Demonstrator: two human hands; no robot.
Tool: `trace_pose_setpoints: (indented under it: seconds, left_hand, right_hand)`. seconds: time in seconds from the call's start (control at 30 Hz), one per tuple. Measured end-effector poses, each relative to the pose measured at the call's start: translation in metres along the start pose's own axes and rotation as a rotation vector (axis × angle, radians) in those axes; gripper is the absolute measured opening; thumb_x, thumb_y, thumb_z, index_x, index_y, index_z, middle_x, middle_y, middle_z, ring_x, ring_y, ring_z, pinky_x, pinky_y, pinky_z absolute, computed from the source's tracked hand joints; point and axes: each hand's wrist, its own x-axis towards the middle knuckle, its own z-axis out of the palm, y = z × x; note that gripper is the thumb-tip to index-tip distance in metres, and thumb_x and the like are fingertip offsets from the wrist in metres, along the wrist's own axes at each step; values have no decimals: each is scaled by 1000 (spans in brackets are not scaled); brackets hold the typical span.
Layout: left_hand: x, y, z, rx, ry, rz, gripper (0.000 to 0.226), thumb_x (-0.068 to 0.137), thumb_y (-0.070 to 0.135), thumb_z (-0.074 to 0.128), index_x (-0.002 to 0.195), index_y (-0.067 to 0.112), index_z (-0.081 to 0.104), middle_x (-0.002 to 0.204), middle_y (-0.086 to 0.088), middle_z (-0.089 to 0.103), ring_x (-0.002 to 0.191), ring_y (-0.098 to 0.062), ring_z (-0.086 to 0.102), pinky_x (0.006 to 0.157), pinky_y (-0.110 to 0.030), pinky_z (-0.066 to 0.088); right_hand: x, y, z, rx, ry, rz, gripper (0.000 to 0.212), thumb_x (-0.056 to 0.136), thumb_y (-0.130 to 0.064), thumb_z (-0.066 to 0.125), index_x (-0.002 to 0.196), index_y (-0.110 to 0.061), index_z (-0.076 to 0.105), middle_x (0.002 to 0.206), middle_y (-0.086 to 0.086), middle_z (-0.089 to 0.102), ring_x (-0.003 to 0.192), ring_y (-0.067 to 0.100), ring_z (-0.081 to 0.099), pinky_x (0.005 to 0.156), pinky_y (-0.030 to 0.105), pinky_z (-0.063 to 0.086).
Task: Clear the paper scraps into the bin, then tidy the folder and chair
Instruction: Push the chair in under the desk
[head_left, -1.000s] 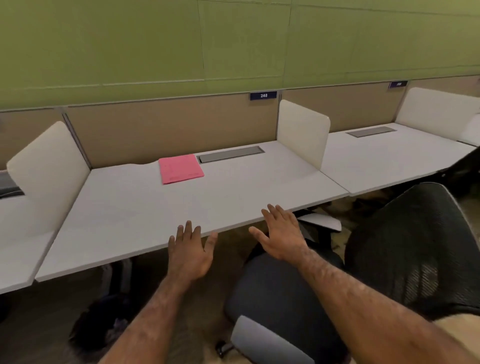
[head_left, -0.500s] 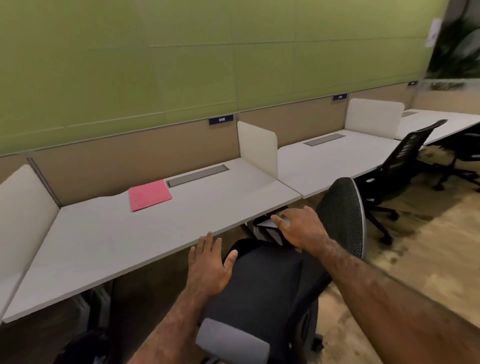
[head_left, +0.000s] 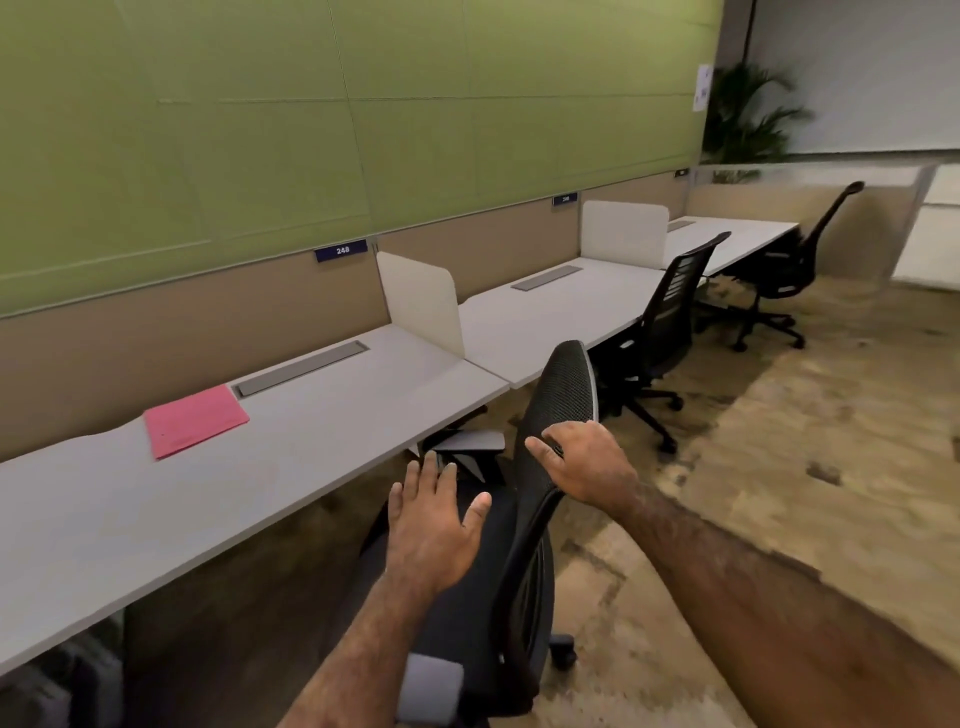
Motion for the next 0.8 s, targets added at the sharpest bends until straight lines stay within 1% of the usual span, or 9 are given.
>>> trace_pose_setpoints:
  seconds: [0.17,0.3,0.37,0.43,0.5,0.53,0.6,0.67,0.8]
  left_hand:
    - [25,38,19,6,2,0,72,93,63,21,151,22,13,162,-2,-3,148,-19,-10,112,-36,-13]
    - [56,79,42,5,-27,-41,76,92,66,18,151,19,14,162,-4,1,148,-20,-6,115,-40,-9]
    - [74,106,52,-18,-50,-69,78,91,68,20,151,18,18,162,-5,8,148,-22,2,118,-45,-1]
    - [90,134,62,-83,-64,-84,77,91,67,26,147,15,28,156,-10,26,143,-26,23,118,-50,17]
    - [101,156,70,-154,-63,-118,74,88,69,33,138,15,37,142,-10,45,126,-26,46,105,-49,39]
    - [105,166,74,-155,-73,-154,74,86,70,35,136,16,38,138,-8,48,120,-26,51,99,-48,44]
    - [109,179,82,-91,-111,-232,79,84,69,39,143,17,29,144,-7,43,122,-28,50,98,-47,45]
    - [110,185,88,-24,-128,-289,84,85,63,46,148,15,19,147,-8,39,126,-30,48,98,-47,44]
    - [107,182,94,63,-106,-366,73,90,48,51,147,15,19,130,-9,52,113,-29,55,88,-46,50]
  right_hand:
    - [26,44,-4,20,11,-1,61,92,-62,35,115,-13,63,115,6,67,110,25,58,98,38,42]
    - [55,82,-5,46,-45,-40,63,91,-64,34,118,-14,60,116,6,65,109,25,57,96,39,44]
    - [74,104,-5,56,-81,-55,62,90,-64,36,120,-14,59,117,6,63,110,24,56,96,38,44]
    - [93,124,-5,63,-113,-78,60,90,-62,39,123,-14,57,121,6,61,114,23,54,98,37,42]
    - [111,139,0,61,-155,-108,62,90,-61,42,127,-13,54,128,6,58,121,23,51,101,38,40]
    - [119,146,3,59,-185,-120,63,90,-61,43,129,-13,52,132,7,55,124,23,48,104,38,38]
    - [134,155,11,58,-245,-136,67,90,-61,43,135,-12,48,143,8,47,134,23,40,110,39,32]
    - [147,162,17,70,-289,-138,70,89,-62,42,140,-13,43,152,8,35,141,22,29,116,39,24]
    - [164,169,29,98,-320,-154,74,88,-65,41,144,-16,38,159,5,22,147,20,13,120,39,12]
